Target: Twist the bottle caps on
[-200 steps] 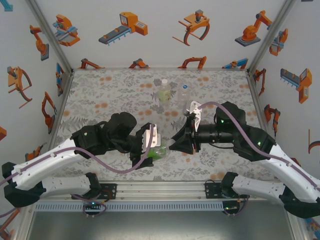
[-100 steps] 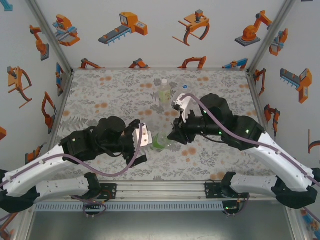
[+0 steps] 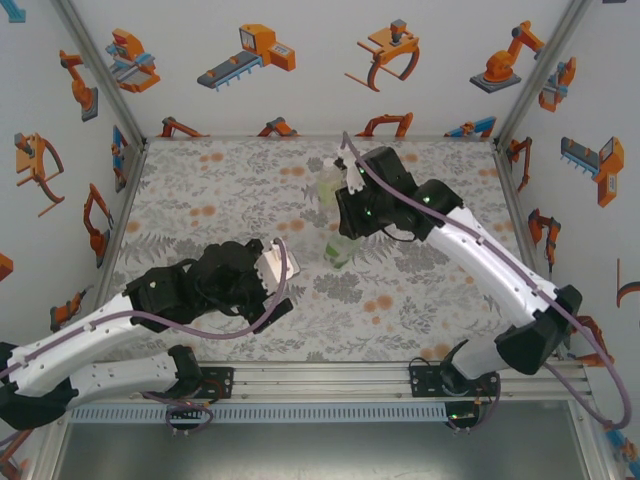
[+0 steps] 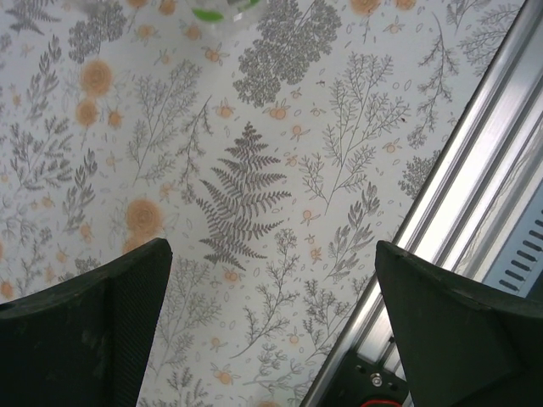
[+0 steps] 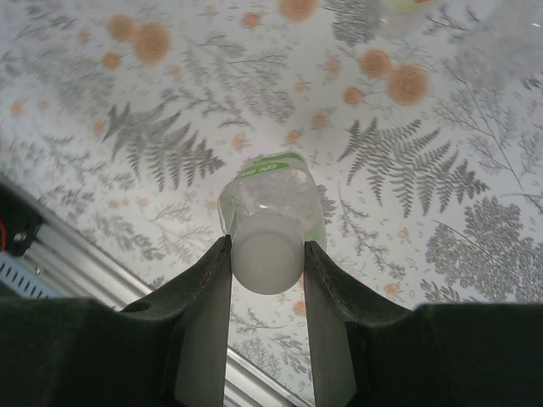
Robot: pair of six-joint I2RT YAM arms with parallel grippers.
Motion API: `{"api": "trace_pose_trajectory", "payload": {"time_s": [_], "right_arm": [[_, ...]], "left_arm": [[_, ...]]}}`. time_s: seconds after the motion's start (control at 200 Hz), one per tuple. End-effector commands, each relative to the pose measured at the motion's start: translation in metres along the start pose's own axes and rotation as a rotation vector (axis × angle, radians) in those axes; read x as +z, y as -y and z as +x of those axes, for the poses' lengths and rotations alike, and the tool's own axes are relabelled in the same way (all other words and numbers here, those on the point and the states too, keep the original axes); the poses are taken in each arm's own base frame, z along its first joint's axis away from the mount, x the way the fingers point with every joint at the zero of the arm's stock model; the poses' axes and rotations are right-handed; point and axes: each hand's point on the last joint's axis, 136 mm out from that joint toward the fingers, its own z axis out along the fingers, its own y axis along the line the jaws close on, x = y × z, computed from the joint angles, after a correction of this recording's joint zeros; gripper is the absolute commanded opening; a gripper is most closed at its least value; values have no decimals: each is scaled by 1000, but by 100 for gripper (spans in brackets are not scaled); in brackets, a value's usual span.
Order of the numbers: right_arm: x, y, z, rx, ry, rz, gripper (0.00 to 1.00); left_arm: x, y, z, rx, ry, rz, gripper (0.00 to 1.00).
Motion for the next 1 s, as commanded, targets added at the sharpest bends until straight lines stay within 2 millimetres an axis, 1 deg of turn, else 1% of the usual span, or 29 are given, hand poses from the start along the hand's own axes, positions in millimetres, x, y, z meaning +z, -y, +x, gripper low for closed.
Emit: {"api": "trace_pose_trajectory", "payload": {"time_s": [0.0, 0.075, 0.2, 0.28, 0.451, 0.571, 0.746, 0.886, 0.991], "right_arm": [[8, 29, -13, 84, -2, 68, 0], [18, 47, -18, 108, -12, 106, 0], [32, 76, -27, 91, -17, 210, 0], [43, 88, -32, 77, -24, 244, 0], [69, 109, -39, 111, -53, 252, 0], [85, 118, -44, 126, -65, 244, 0], [107, 124, -47, 137, -86, 234, 0], [118, 126, -48, 146, -94, 223, 0], [123, 127, -44, 151, -107, 221, 0]], "left_arm": [[-4, -8, 2, -91, 25, -46, 97], [-5, -8, 4, -112, 36, -44, 97], [-9, -10, 8, -139, 49, -57, 97], [-13, -12, 10, -153, 60, -73, 97], [-17, -14, 15, -175, 72, -83, 97], [-18, -15, 21, -187, 59, -88, 97], [-18, -15, 23, -200, 63, -89, 97], [-18, -16, 23, -205, 59, -96, 97], [-17, -16, 23, -204, 56, -98, 97]]}}
